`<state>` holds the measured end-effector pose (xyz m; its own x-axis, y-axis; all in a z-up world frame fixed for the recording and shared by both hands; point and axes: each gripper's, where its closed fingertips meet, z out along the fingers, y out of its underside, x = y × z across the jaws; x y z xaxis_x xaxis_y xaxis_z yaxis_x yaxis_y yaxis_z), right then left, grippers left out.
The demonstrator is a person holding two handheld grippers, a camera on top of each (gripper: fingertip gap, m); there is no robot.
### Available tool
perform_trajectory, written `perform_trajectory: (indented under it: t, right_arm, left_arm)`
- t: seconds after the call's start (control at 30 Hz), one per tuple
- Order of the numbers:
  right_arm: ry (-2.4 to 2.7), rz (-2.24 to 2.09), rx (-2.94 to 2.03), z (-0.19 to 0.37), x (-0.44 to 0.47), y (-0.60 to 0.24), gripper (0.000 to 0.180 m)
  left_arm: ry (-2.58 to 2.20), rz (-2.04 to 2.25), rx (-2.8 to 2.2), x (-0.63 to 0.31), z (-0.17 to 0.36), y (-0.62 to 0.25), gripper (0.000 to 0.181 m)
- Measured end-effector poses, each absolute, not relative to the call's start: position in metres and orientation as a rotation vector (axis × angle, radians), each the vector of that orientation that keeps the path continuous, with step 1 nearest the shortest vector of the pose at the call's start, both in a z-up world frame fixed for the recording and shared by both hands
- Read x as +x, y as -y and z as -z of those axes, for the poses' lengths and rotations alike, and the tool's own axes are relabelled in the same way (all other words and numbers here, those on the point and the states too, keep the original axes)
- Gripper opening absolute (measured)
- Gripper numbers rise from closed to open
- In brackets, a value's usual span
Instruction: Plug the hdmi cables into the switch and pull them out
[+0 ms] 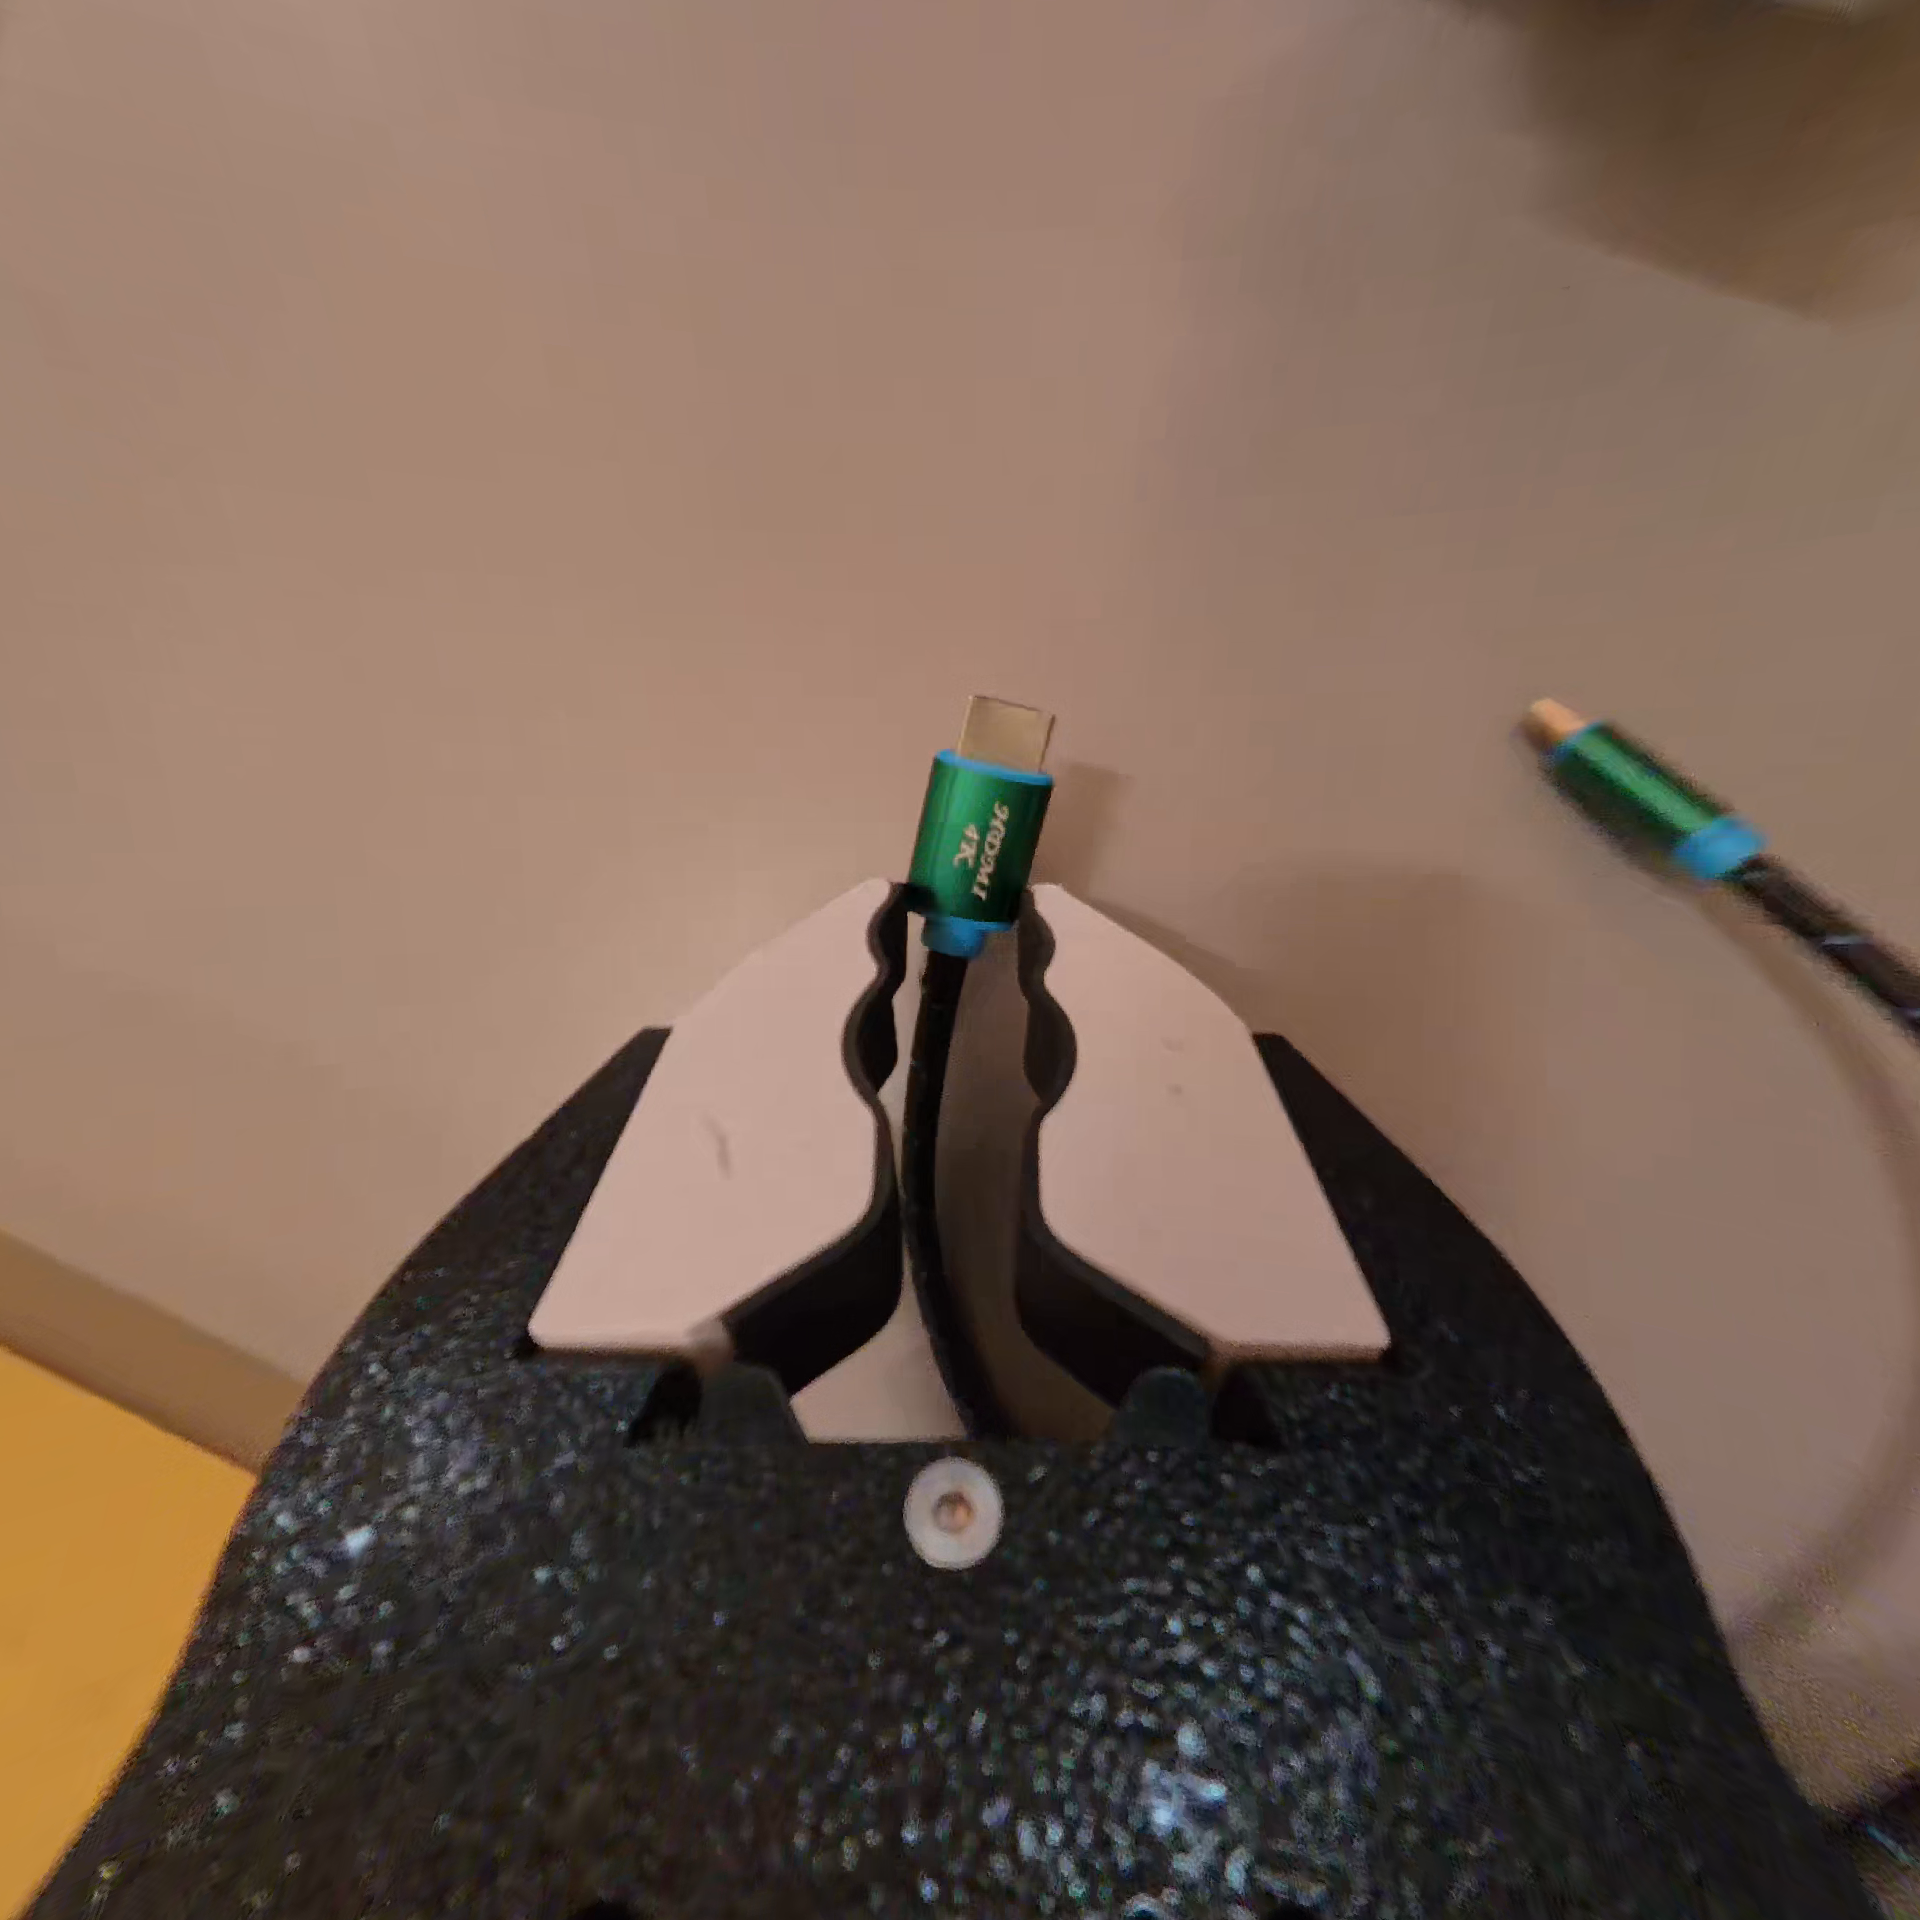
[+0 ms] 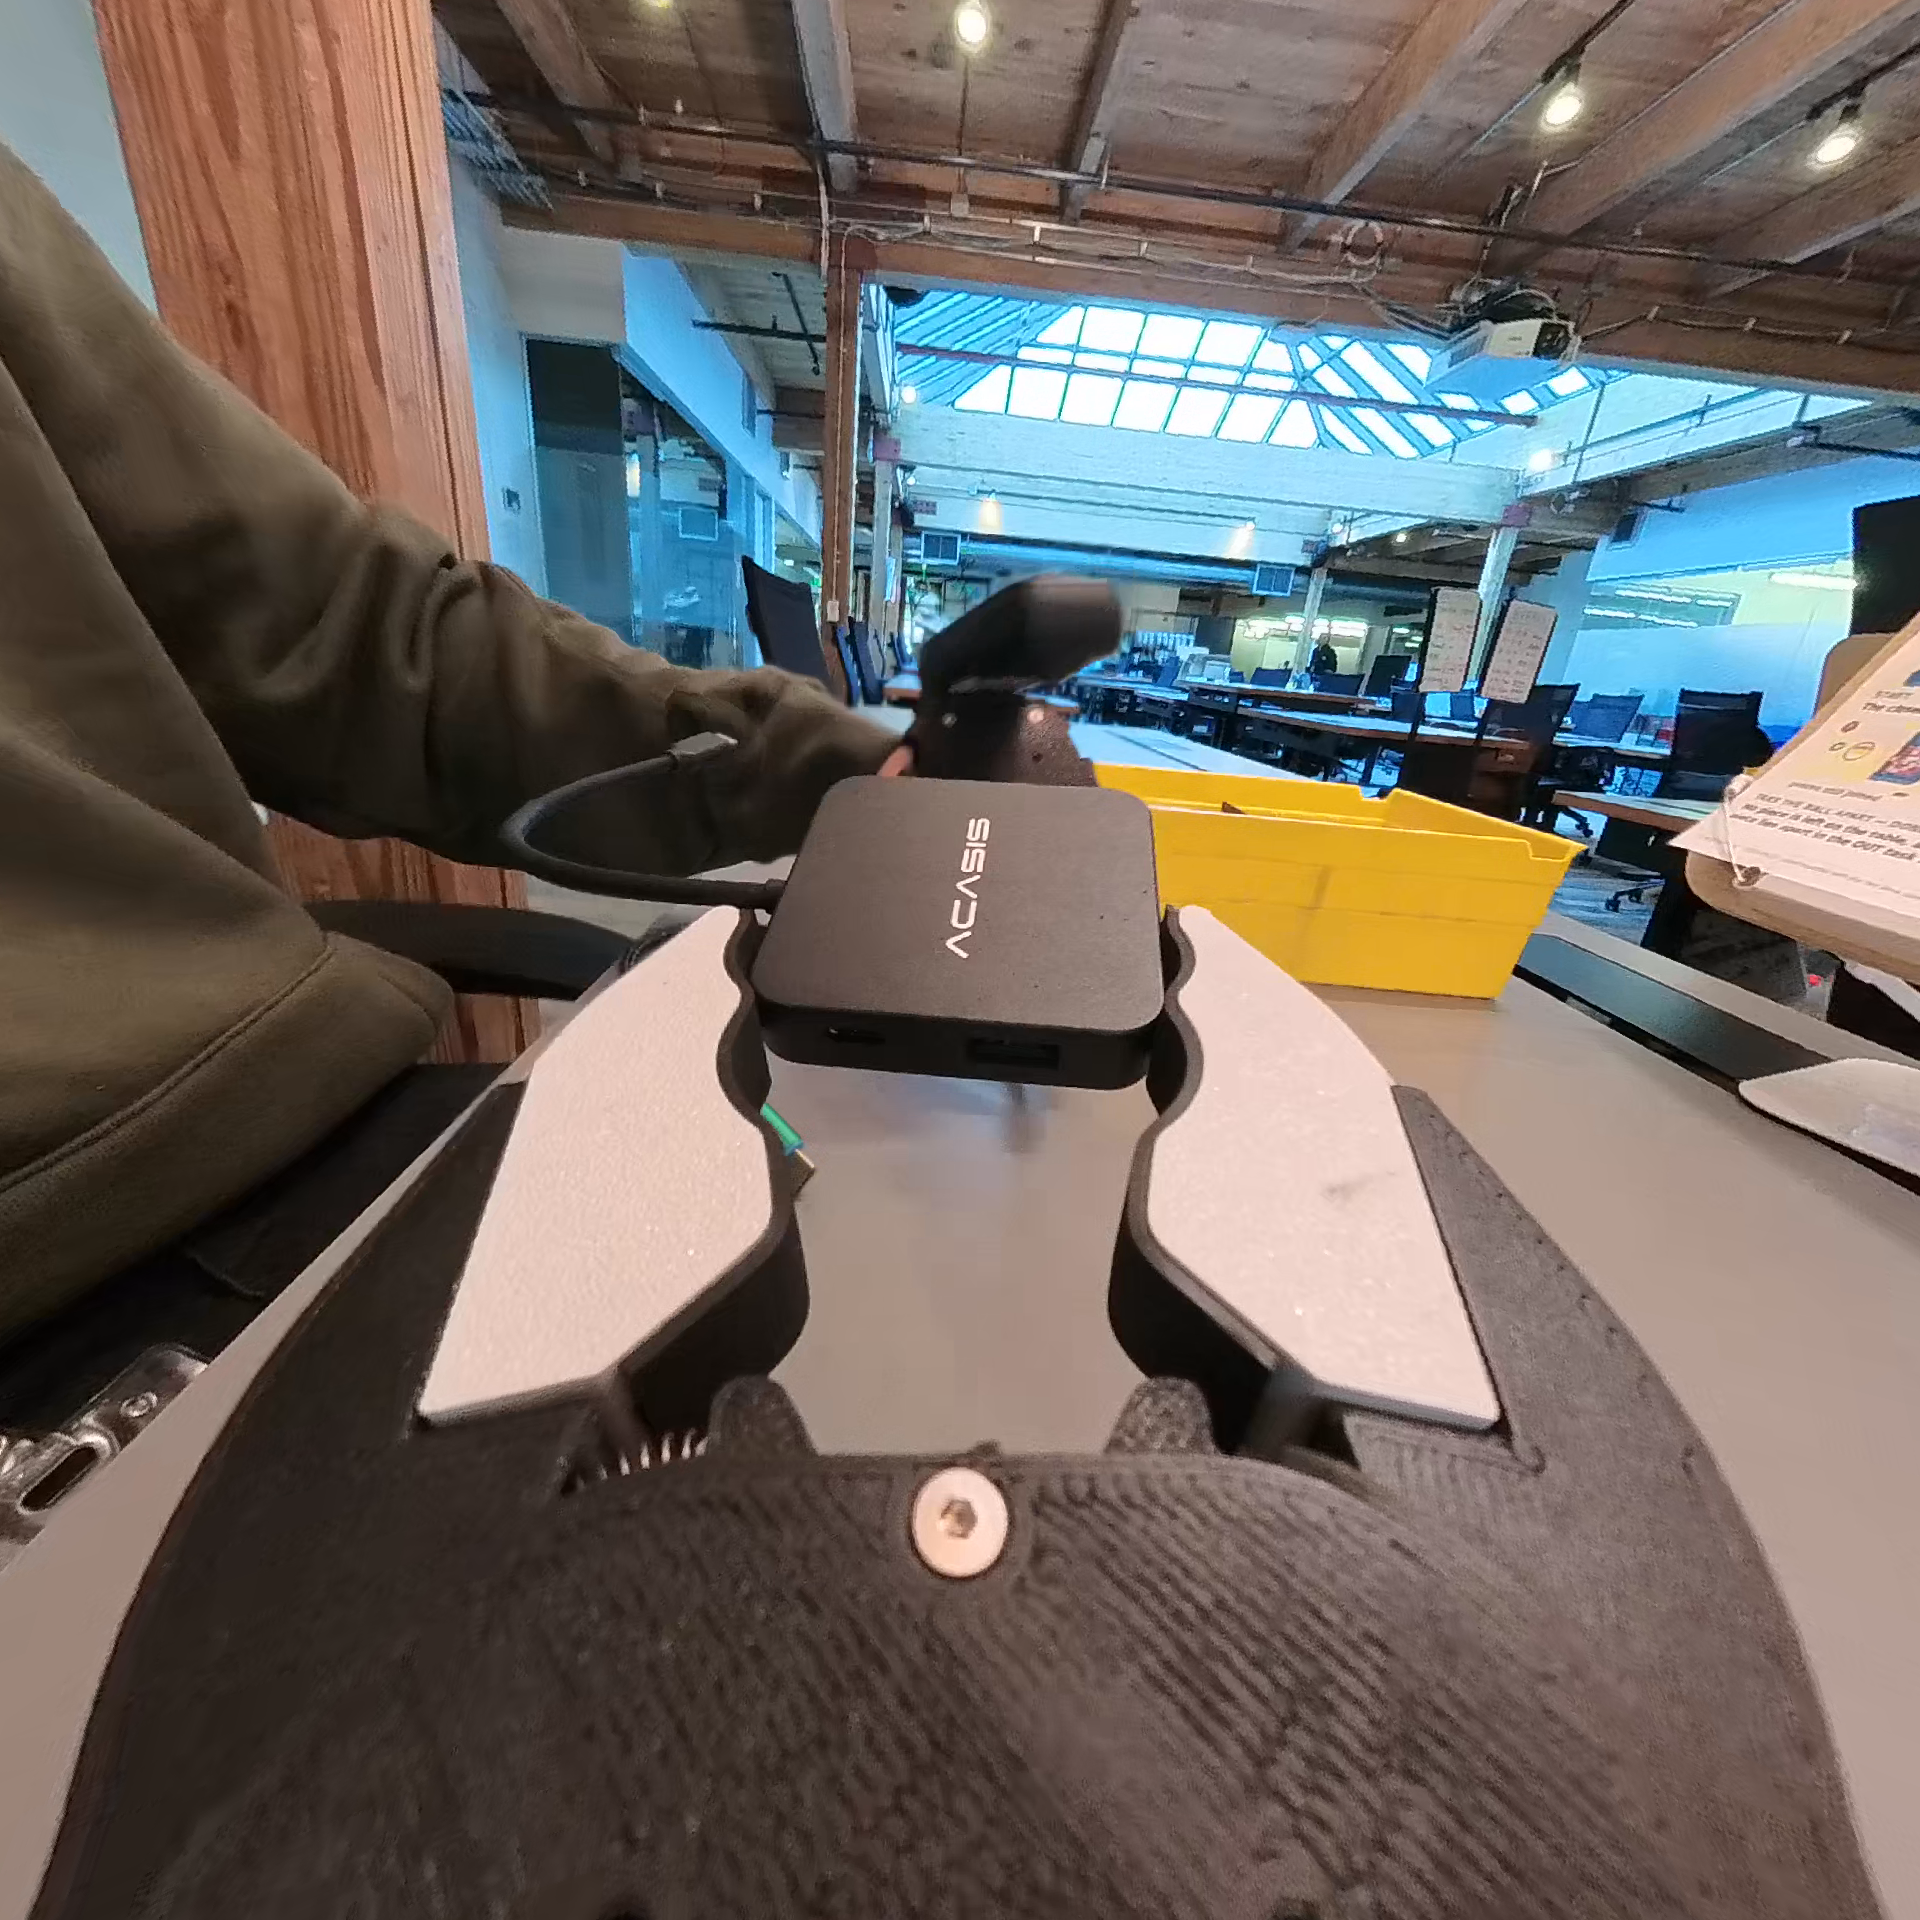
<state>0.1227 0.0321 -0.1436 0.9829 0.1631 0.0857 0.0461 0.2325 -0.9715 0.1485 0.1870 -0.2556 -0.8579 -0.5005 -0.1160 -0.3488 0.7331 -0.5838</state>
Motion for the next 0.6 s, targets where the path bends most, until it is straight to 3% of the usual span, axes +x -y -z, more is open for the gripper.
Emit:
perform_trajectory:
  t: [0.03,0.3,0.6]
  right_arm:
    - [0.188,-0.078,-1.344,0.144,0.122,-0.033,0.072]
    - [0.179,-0.065,-1.333,0.143,0.123,-0.032,0.072]
    - [0.183,-0.064,-1.340,0.144,0.123,-0.032,0.072]
  left_arm:
    - [-2.636,0.814,-0.629,0.149,0.261,-0.185,0.020]
    - [-2.376,0.781,-0.366,0.156,0.265,-0.177,0.027]
    - [-2.309,0.701,-0.221,0.156,0.264,-0.172,0.022]
